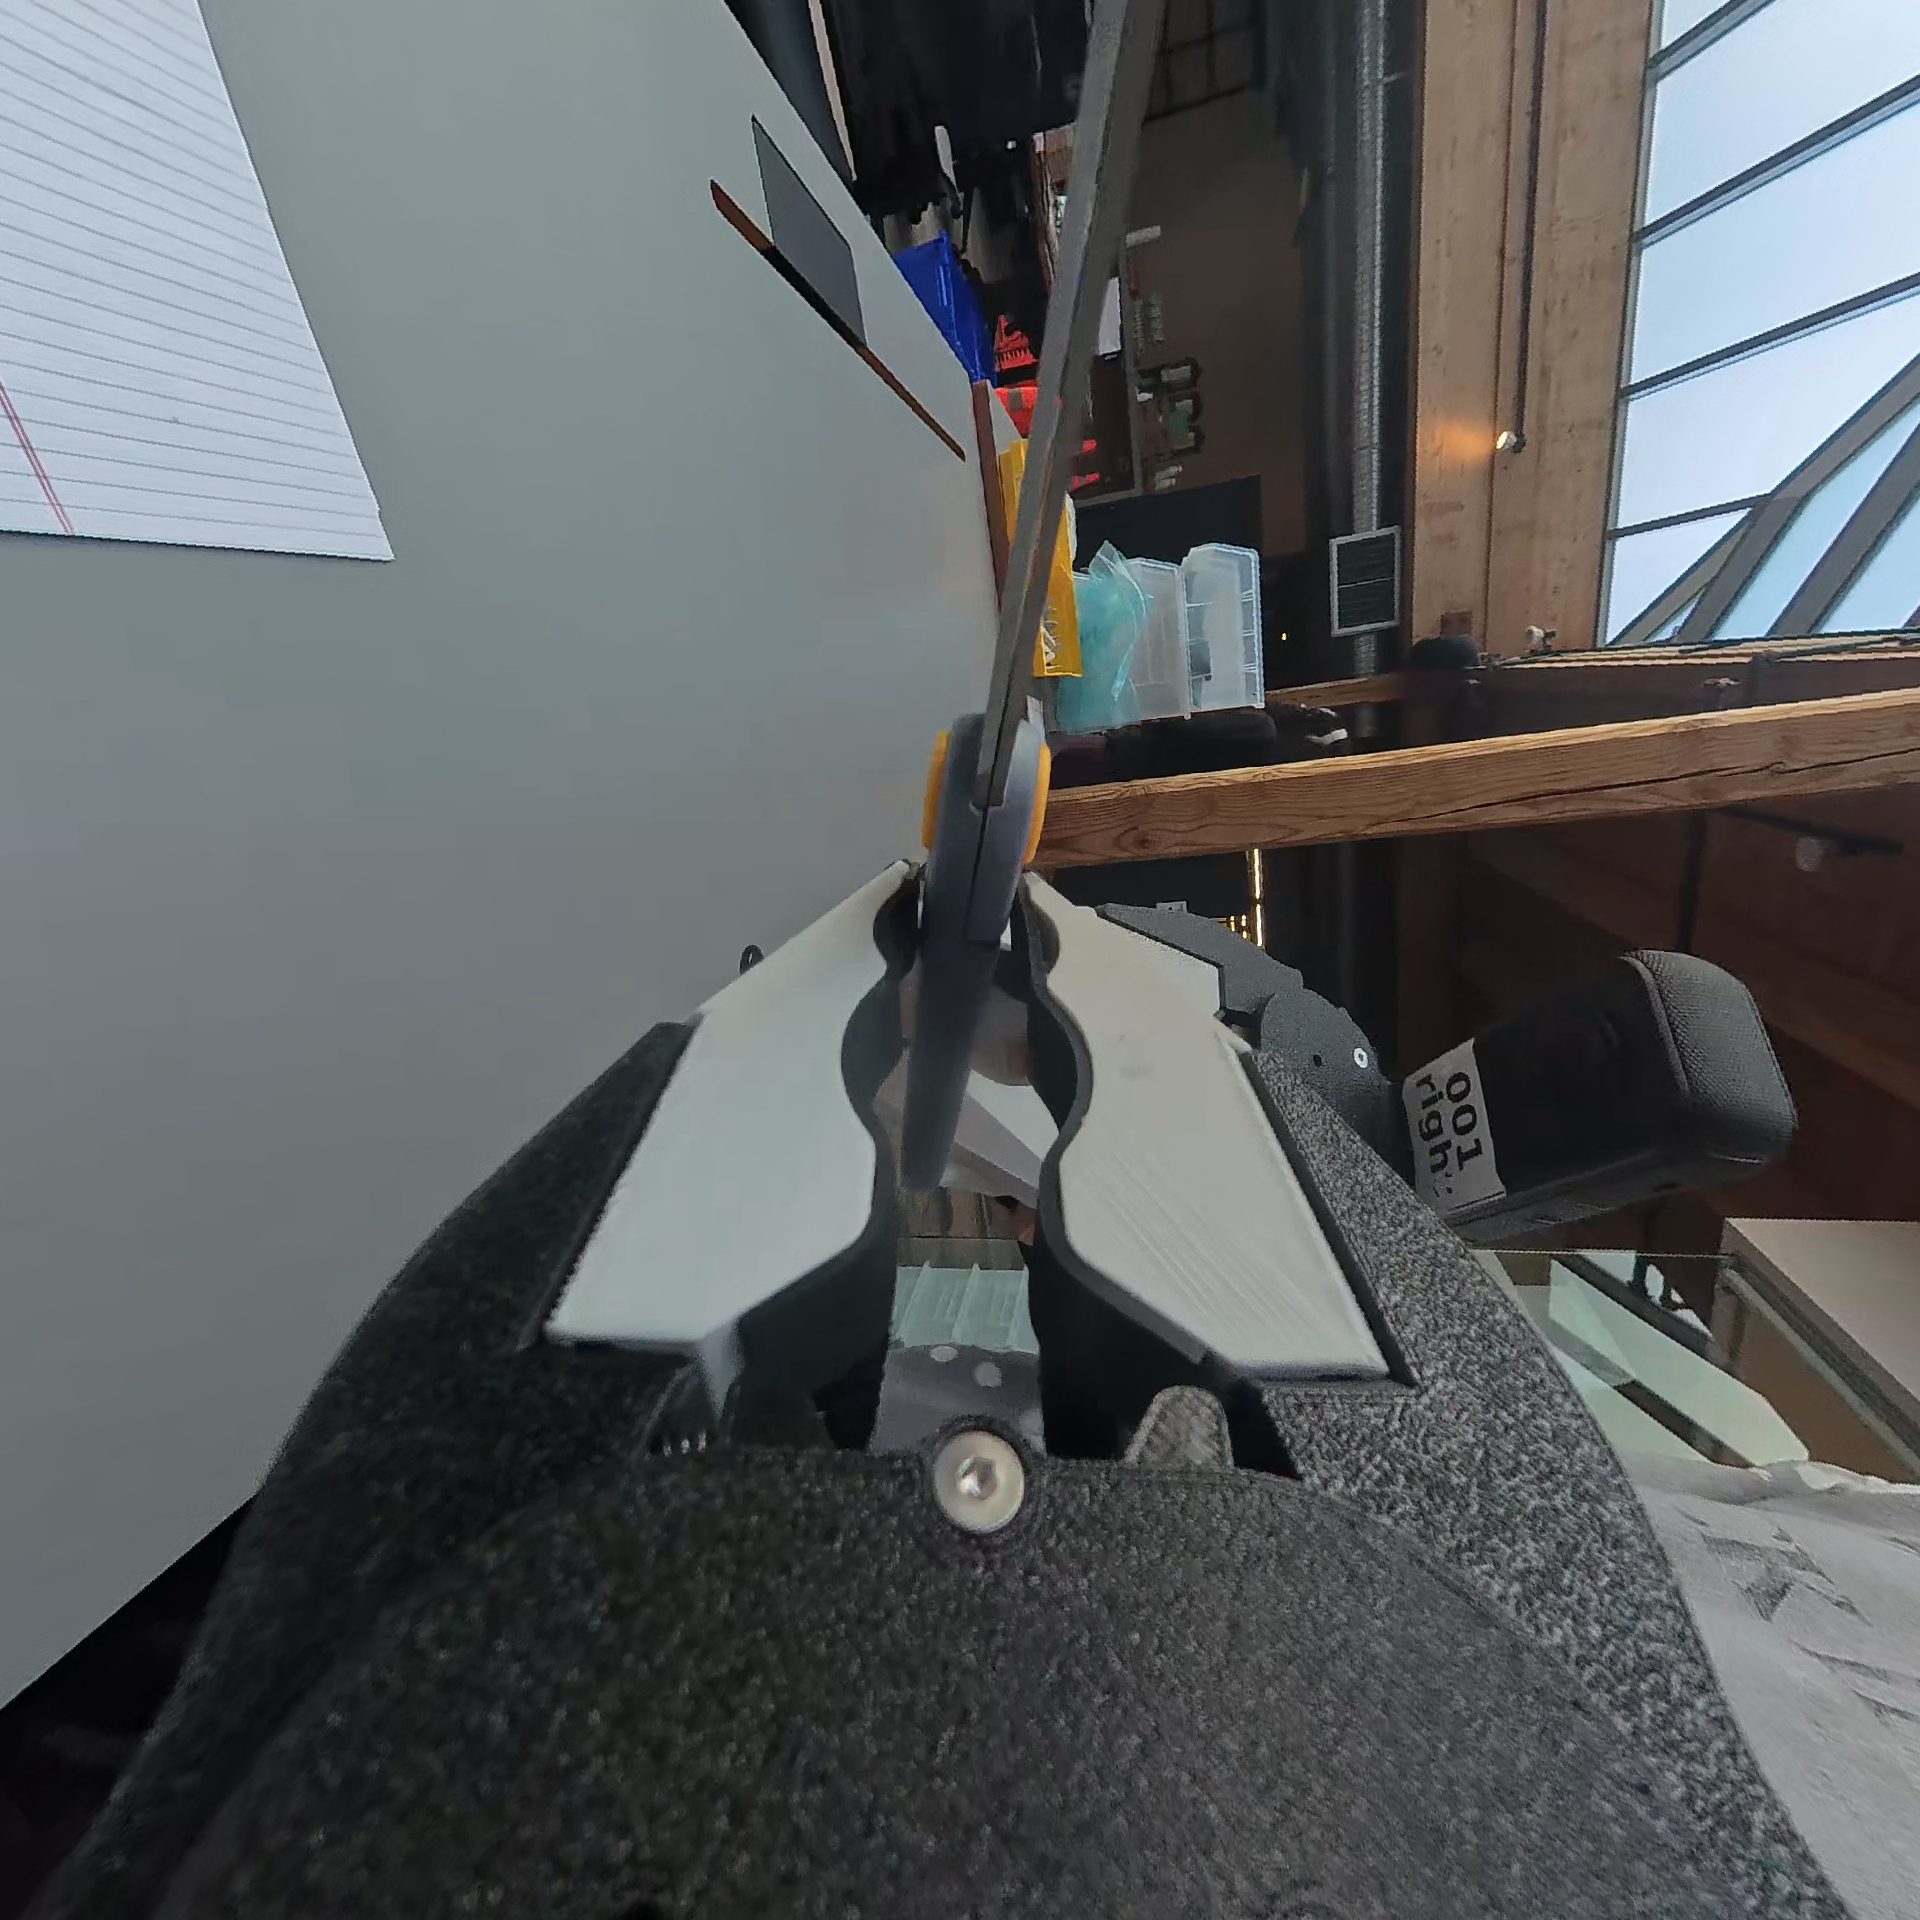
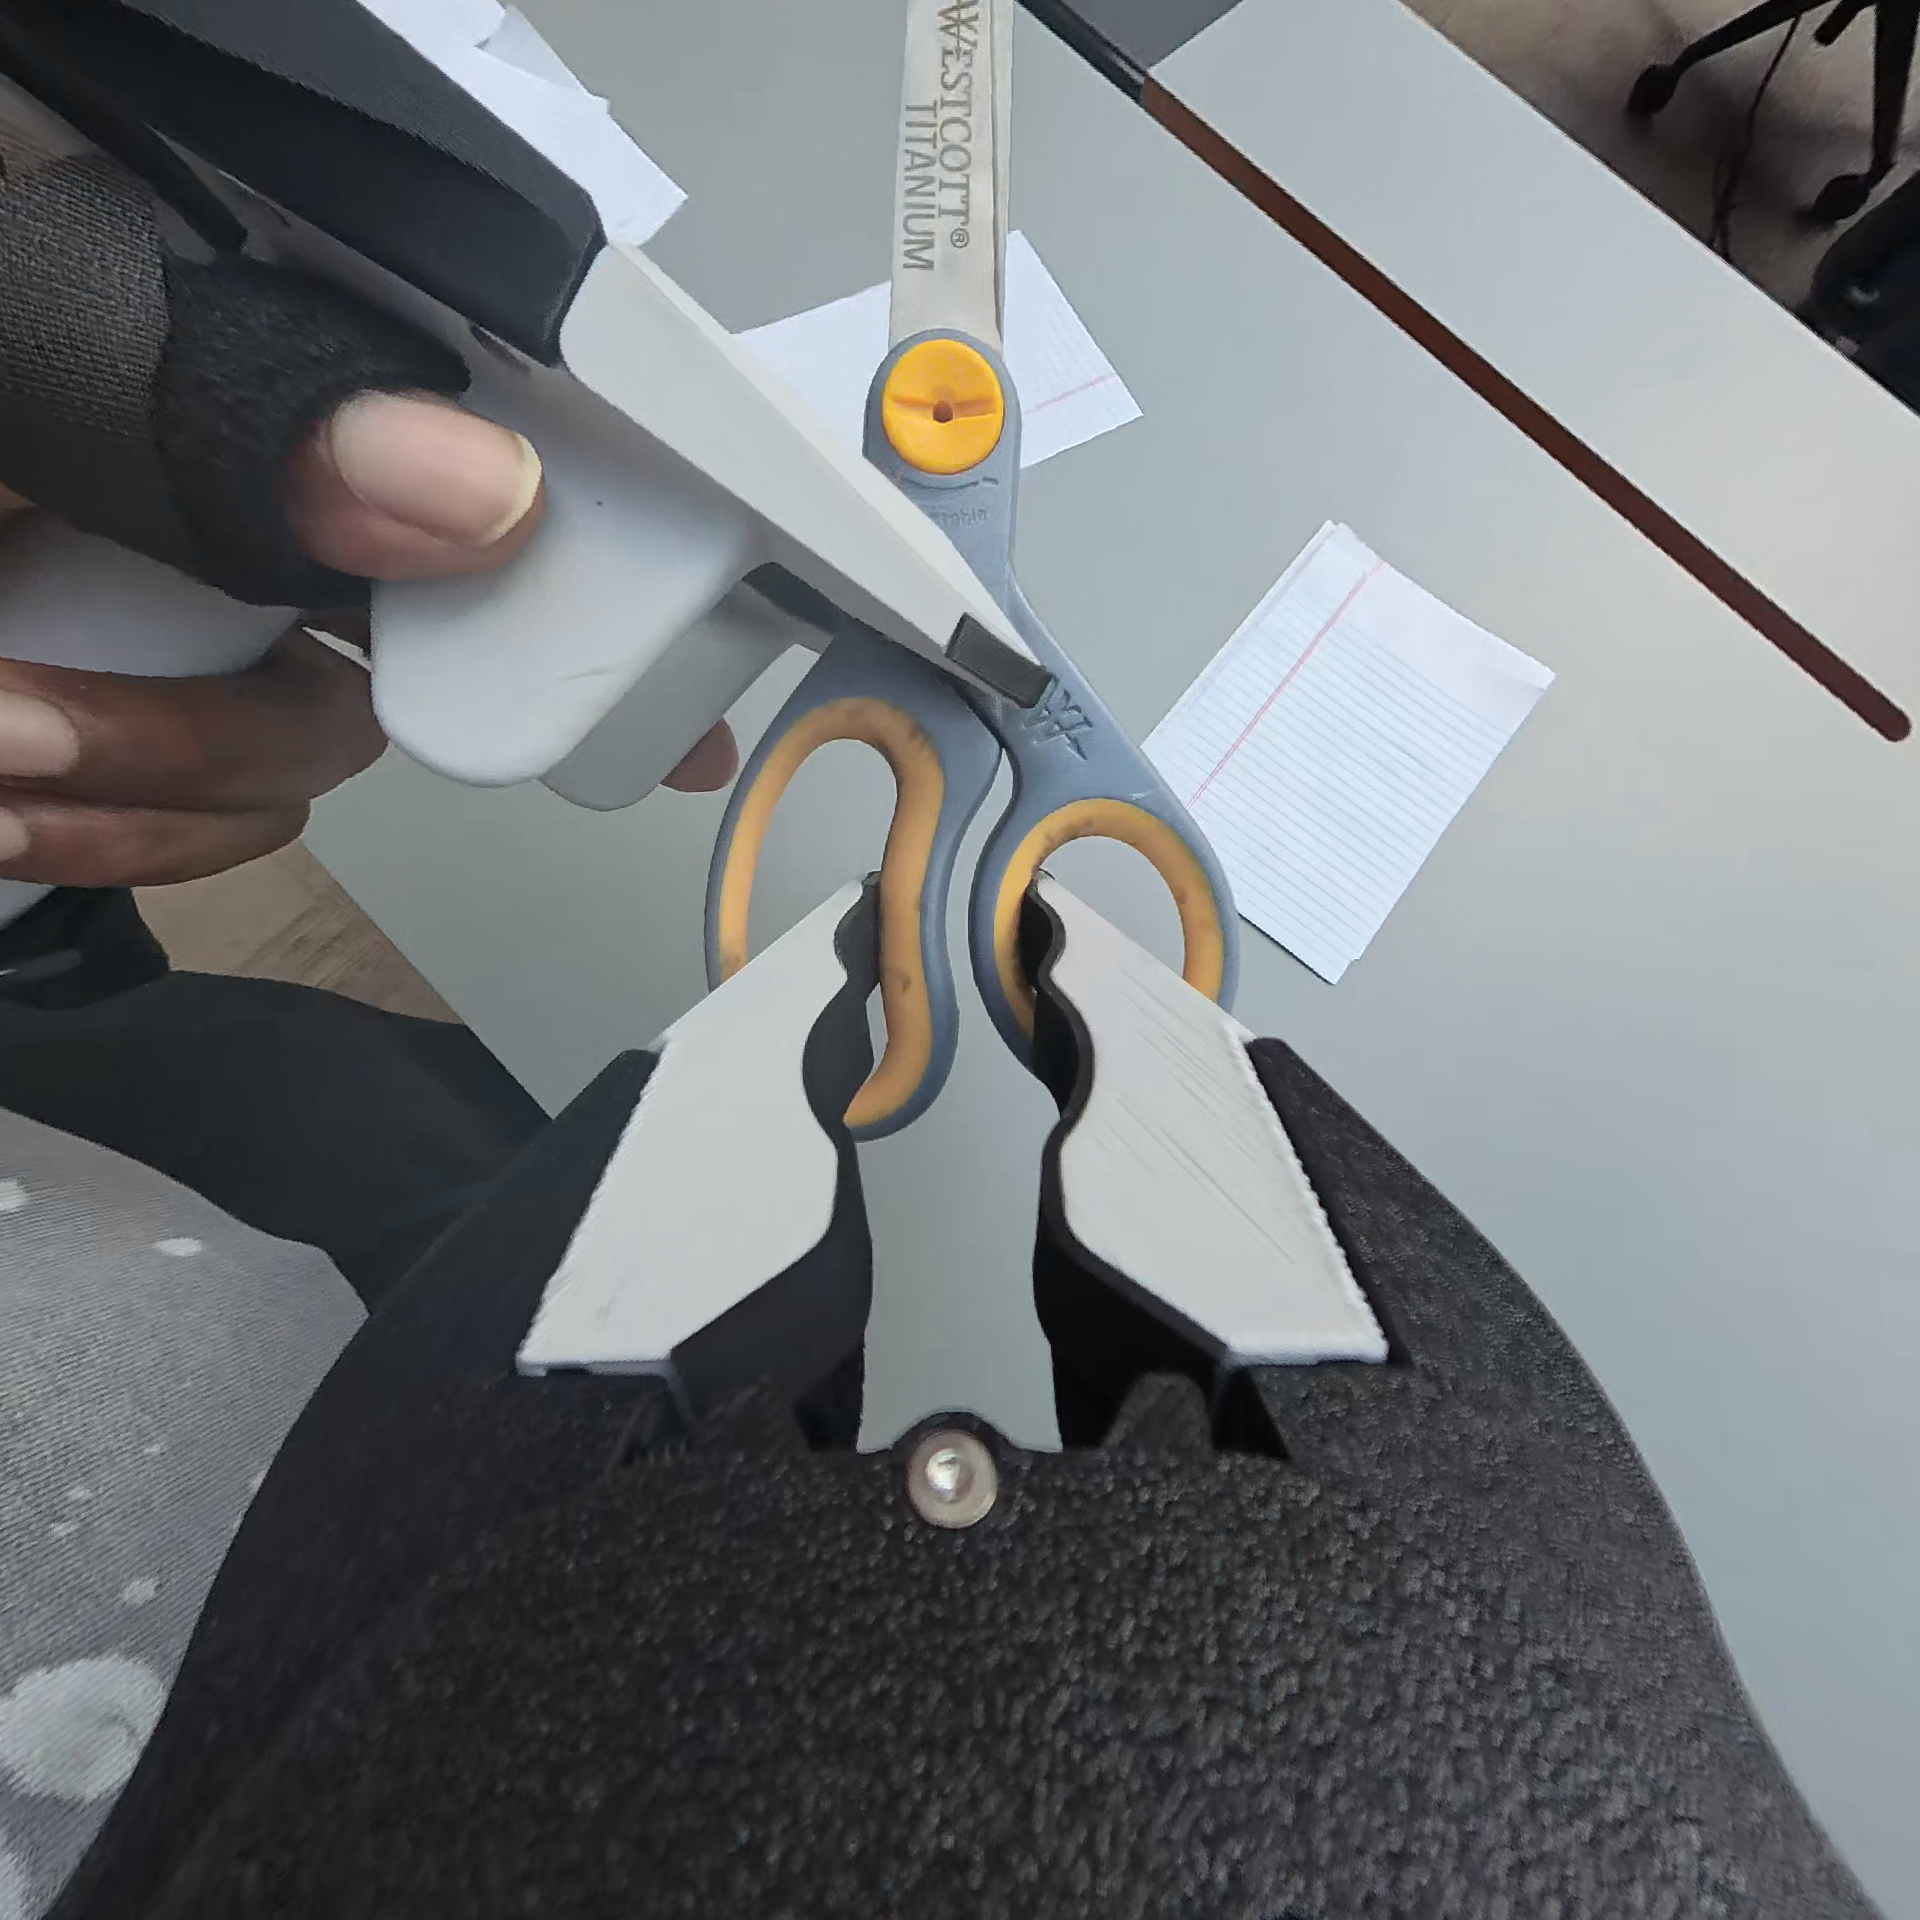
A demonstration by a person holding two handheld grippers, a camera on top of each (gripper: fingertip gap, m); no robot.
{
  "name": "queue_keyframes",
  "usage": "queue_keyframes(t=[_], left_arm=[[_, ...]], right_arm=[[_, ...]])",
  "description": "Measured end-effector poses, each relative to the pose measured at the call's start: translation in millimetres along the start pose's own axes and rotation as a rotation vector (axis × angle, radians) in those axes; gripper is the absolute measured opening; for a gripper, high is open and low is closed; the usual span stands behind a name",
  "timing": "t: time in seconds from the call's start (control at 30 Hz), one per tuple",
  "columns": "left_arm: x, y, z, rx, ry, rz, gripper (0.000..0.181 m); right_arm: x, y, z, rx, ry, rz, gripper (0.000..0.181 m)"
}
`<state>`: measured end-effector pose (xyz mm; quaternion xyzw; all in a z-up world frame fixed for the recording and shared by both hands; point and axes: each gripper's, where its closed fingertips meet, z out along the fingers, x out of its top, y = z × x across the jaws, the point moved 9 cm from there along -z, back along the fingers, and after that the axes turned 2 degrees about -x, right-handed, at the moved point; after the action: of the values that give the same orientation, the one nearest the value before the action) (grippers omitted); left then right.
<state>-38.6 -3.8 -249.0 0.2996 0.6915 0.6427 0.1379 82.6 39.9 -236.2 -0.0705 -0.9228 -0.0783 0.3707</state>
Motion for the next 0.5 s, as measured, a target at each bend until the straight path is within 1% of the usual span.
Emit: queue_keyframes(t=[0.03, 0.1, 0.17, 0.27, 0.33, 0.43, 0.5], left_arm=[[-0.9, -1.1, 1.7, 0.002, -0.003, 0.009, 0.016], [-2.6, -4.6, 5.2, 0.001, -0.012, 0.044, 0.014], [-2.6, -10.9, 8.7, 0.009, -0.011, 0.040, 0.014], [2.5, -28.1, 10.6, 0.082, -0.020, 0.054, 0.013], [4.8, -34.5, 11.7, 0.111, -0.045, 0.093, 0.013], [4.5, -42.5, 14.9, 0.152, -0.082, 0.116, 0.013], [1.7, -48.9, 17.9, 0.173, -0.103, 0.111, 0.013]], right_arm=[[-1.6, 1.1, -1.0, -0.001, -0.001, 0.010, 0.025], [-5.8, 2.5, -2.4, 0.010, -0.007, 0.028, 0.026], [-8.7, 3.2, -6.5, 0.011, 0.014, 0.050, 0.027], [-8.8, 3.2, -21.6, 0.002, 0.043, 0.075, 0.052], [-7.1, 1.6, -35.3, 0.018, 0.067, 0.110, 0.062], [-5.7, 0.7, -54.7, 0.020, 0.106, 0.139, 0.067], [-7.9, 0.6, -62.9, 0.023, 0.117, 0.155, 0.067]])
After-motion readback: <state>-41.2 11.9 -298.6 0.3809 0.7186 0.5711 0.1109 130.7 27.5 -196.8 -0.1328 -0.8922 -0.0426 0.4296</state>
